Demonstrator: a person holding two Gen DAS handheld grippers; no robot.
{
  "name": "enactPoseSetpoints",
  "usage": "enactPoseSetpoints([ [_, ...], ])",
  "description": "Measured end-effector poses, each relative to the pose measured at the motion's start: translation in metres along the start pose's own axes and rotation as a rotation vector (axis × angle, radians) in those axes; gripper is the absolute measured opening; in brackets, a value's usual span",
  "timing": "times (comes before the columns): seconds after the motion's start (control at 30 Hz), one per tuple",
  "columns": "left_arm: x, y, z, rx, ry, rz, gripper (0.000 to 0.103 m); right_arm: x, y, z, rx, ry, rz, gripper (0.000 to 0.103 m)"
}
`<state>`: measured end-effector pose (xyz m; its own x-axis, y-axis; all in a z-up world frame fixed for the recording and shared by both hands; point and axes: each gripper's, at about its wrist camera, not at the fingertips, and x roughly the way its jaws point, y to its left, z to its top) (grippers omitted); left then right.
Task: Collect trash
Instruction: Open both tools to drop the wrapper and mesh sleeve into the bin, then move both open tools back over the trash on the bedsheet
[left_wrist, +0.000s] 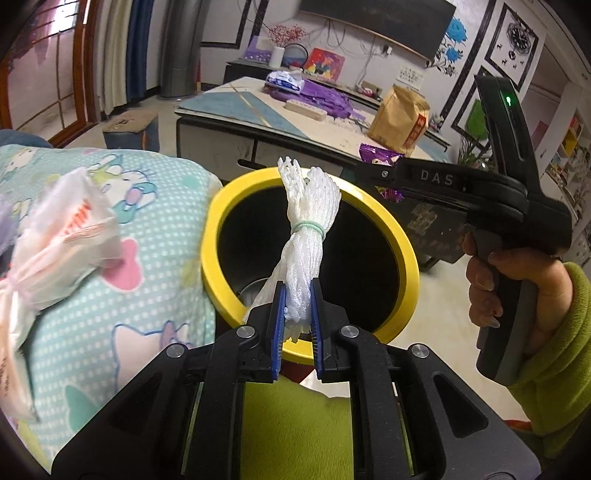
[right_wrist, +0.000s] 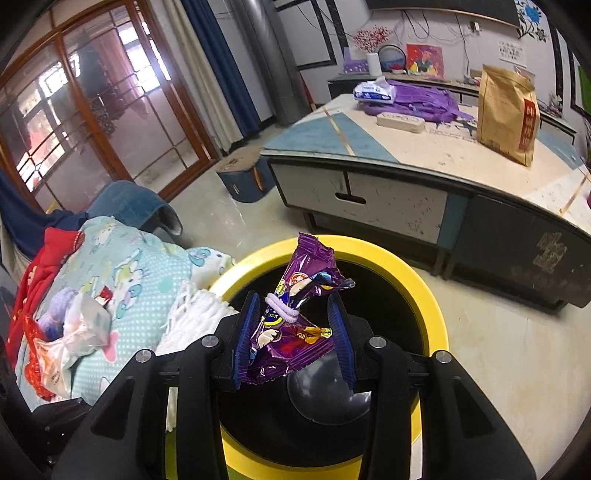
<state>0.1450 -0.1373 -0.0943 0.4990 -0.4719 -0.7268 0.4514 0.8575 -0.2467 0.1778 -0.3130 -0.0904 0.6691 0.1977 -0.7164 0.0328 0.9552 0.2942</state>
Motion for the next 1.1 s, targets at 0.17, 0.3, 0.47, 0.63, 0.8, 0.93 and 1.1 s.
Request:
enactPoseSetpoints([
  [0.17, 0.011, -0.007, -0.003, 0.017, 0.021, -0.002, 0.007, 0.009, -0.007, 0.001, 0.016, 0.03, 0.006, 0.038],
  [0.3, 0.014, -0.009, -0.007, 0.014, 0.017, -0.009, 0.023, 0.013, -0.013, 0.001, 0.045, 0.046, 0.013, 0.043],
  [0.47, 0.013, -0.009, -0.009, -0.005, 0.008, -0.008, 0.051, 0.014, -0.024, 0.002, 0.104, 0.049, 0.004, 0.055],
  [0.63, -0.002, -0.005, -0.006, -0.022, -0.037, 0.01, 0.072, 0.009, -0.025, 0.003, 0.107, 0.027, -0.002, 0.055],
  [0.8, -0.023, -0.002, -0.002, -0.03, -0.103, 0.035, 0.091, 0.002, -0.014, 0.005, 0.078, 0.004, 0.006, 0.056],
  [0.93, -0.038, 0.002, 0.002, -0.034, -0.152, 0.069, 0.092, -0.006, -0.003, 0.006, 0.043, -0.021, 0.018, 0.056],
  [1.1, -0.06, 0.009, 0.005, -0.052, -0.227, 0.12, 0.092, -0.017, 0.013, 0.006, 0.005, -0.054, 0.037, 0.056],
])
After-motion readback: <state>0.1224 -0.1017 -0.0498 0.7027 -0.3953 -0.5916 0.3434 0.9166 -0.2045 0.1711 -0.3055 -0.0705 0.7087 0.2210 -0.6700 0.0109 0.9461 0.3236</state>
